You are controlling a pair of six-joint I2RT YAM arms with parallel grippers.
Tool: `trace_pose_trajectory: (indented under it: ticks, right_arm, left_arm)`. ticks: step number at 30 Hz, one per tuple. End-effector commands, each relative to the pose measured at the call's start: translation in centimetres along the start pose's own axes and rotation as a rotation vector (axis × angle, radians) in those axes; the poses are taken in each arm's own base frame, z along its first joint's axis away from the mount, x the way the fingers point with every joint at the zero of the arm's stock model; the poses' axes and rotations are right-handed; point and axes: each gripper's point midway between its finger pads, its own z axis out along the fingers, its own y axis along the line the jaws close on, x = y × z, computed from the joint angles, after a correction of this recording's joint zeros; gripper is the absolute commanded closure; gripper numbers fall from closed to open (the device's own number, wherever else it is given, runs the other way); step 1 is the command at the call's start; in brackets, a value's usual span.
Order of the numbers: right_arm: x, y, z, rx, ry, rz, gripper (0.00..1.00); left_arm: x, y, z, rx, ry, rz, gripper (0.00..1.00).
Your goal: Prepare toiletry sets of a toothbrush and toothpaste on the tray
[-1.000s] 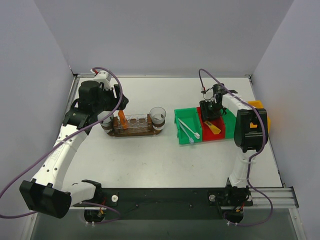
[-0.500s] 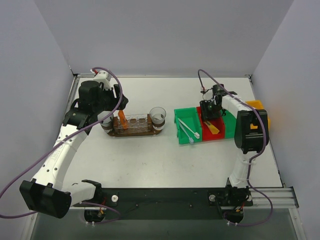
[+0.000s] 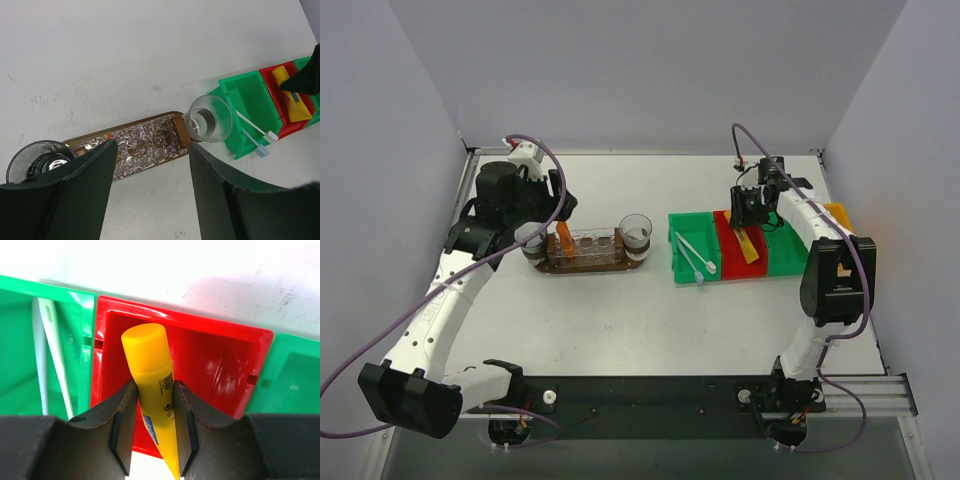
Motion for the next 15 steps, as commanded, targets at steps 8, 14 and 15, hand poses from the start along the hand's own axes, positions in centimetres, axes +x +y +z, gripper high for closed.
trace_pose_trajectory:
  ticks: [8, 14, 15]
  right_arm:
    - [-2.7, 0.9, -6.4, 0.001, -0.166, 0.041, 1.0]
    - [-5.8, 3.1, -12.0, -0.048, -0.334, 0.082, 1.0]
    - [-6.2, 4.0, -12.9, -0.078, -0.359, 0.081, 1.0]
  left_arm:
    - [-4.2, -2.6, -2.1, 0.109, -0.125, 0.024, 0.31]
    - [-6.1, -5.7, -2.8, 0.254, -0.174, -0.008, 0.31]
    - [-6.6, -6.1, -2.8, 0.278, -0.189, -0.011, 0.31]
